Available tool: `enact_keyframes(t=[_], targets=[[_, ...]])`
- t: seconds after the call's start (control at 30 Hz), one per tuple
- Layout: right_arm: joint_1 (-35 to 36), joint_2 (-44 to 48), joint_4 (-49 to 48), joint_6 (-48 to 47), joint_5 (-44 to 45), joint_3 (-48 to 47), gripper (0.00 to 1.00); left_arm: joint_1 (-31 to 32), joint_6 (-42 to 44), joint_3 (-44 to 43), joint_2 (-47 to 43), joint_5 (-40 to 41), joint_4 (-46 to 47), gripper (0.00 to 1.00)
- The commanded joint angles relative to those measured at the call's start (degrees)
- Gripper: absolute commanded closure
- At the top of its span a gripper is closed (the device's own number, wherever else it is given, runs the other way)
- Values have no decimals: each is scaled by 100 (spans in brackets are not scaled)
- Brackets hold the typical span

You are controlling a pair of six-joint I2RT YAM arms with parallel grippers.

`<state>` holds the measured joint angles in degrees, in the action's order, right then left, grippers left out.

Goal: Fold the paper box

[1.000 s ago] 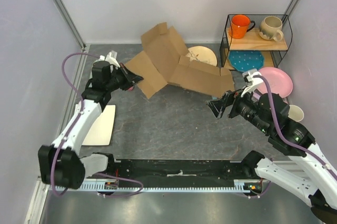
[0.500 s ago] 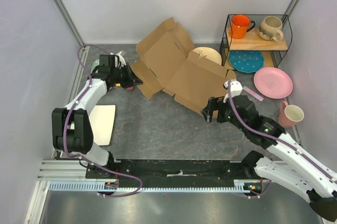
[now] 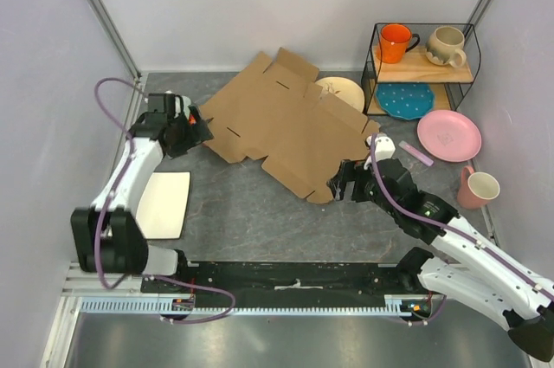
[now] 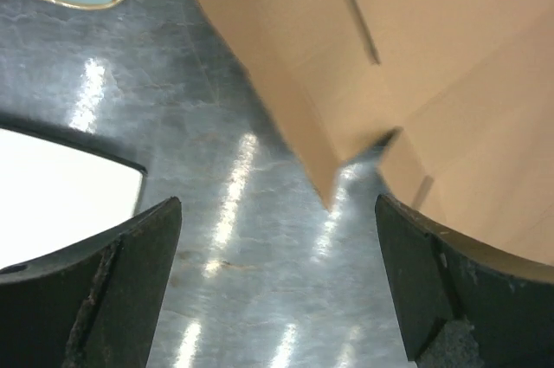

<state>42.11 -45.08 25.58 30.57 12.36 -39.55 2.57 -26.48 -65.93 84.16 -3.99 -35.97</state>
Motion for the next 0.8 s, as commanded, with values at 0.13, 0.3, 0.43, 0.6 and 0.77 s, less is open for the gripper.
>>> enact_keyframes(t=[0.13,0.3,0.43,0.6,0.77], targets=[[-10,175,-370,116,-111,-79,2,944,-3070,3223,-3121,-369,3202,0],[-10,140,-414,134,-172,-149,2,2992,-4172,4036,-3152,1240,4071,1],[-10,184,-414,99,-181,-298,2,3838,-4584,3930,-2283,1945,4246,1],[-10,263,-326,81,-155,-404,2,4067,-5210,4280,-852,2033,5966,1],[-9,438,-107,-24,-68,-510,2,3980,-4840,4177,213,2219,7225,1]])
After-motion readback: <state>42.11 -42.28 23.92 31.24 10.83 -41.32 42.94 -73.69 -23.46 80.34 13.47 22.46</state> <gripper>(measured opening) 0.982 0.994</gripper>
